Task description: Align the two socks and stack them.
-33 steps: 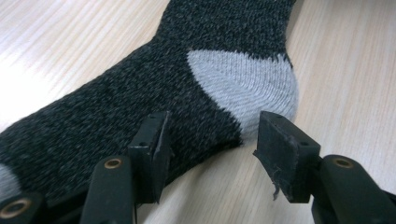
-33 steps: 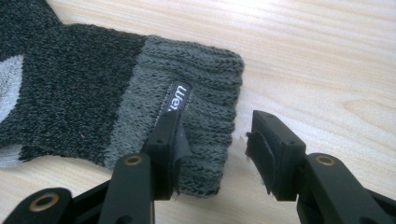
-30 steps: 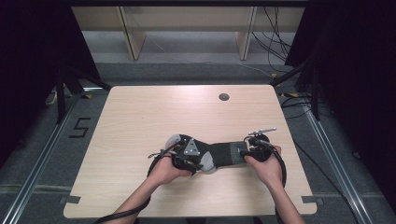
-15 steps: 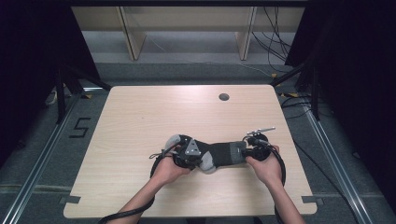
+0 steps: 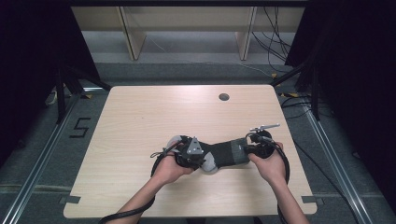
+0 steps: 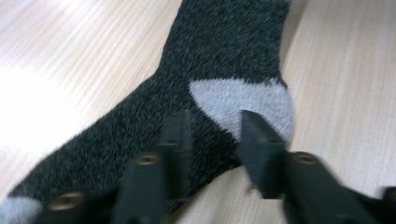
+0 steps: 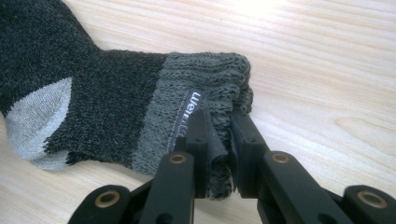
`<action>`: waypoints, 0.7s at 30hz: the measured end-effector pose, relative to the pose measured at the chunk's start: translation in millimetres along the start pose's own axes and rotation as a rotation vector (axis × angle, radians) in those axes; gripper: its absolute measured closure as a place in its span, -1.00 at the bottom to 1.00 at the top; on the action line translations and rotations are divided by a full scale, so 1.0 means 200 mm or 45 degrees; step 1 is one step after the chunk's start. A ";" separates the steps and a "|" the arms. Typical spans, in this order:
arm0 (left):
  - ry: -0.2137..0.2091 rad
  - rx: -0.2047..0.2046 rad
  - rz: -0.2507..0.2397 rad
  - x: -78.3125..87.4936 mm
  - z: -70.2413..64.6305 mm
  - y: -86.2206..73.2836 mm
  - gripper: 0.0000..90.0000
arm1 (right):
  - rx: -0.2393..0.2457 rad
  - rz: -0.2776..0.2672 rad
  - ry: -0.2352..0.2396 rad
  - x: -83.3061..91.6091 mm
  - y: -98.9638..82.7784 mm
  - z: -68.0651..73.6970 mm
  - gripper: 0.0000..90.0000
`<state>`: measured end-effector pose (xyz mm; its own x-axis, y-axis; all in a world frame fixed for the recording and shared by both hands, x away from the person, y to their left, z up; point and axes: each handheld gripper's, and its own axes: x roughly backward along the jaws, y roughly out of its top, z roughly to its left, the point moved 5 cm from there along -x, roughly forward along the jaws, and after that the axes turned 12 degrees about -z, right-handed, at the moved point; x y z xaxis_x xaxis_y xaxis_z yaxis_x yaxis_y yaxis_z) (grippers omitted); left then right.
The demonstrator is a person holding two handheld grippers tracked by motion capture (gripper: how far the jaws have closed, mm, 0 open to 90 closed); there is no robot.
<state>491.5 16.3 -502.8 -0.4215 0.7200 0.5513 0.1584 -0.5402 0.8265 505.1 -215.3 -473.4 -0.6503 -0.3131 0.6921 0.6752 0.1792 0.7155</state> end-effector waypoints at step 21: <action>-0.046 -0.026 0.063 -0.04 0.00 -0.02 0.85 | 0.022 0.001 -0.013 -0.02 -0.01 -0.01 0.76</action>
<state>494.0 12.1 -510.3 -0.3813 0.7069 0.5958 0.1597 -0.5844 0.7956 506.7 -215.9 -477.8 -0.6532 -0.3037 0.6936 0.6698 0.1955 0.7163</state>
